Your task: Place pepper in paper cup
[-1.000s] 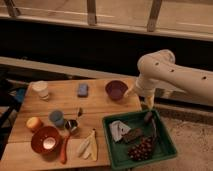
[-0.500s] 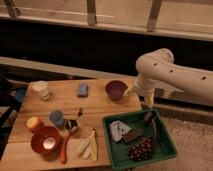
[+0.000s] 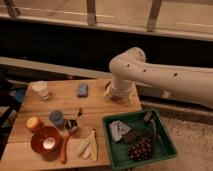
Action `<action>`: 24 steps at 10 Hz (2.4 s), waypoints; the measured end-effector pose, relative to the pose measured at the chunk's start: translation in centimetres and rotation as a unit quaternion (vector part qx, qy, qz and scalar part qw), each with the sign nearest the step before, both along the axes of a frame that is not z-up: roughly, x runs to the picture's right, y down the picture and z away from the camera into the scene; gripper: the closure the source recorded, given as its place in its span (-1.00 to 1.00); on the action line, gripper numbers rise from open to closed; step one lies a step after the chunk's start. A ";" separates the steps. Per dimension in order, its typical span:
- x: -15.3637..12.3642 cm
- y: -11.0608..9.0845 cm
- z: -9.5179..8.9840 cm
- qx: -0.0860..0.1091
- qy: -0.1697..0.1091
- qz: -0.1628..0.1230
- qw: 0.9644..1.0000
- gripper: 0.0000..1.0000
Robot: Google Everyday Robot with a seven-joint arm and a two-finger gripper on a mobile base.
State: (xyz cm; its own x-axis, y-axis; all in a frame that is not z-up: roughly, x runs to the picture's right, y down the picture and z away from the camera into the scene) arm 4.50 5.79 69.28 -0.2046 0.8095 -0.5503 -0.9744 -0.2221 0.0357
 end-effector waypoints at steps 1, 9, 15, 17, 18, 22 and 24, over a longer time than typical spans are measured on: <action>-2.0 0.4 -0.3 -0.001 -0.019 -0.015 1.000 -0.60; -7.6 3.2 -2.7 -0.005 -0.100 -0.071 0.992 -0.60; -10.1 7.2 -2.4 -0.035 -0.124 -0.125 0.984 -0.60; -13.7 9.5 -2.0 -0.060 -0.154 -0.132 0.977 -0.60; -14.0 9.7 -2.0 -0.062 -0.157 -0.132 0.977 -0.60; -13.9 9.7 -2.0 -0.061 -0.157 -0.135 0.976 -0.60; -14.2 10.6 -1.7 -0.065 -0.155 -0.146 0.975 -0.60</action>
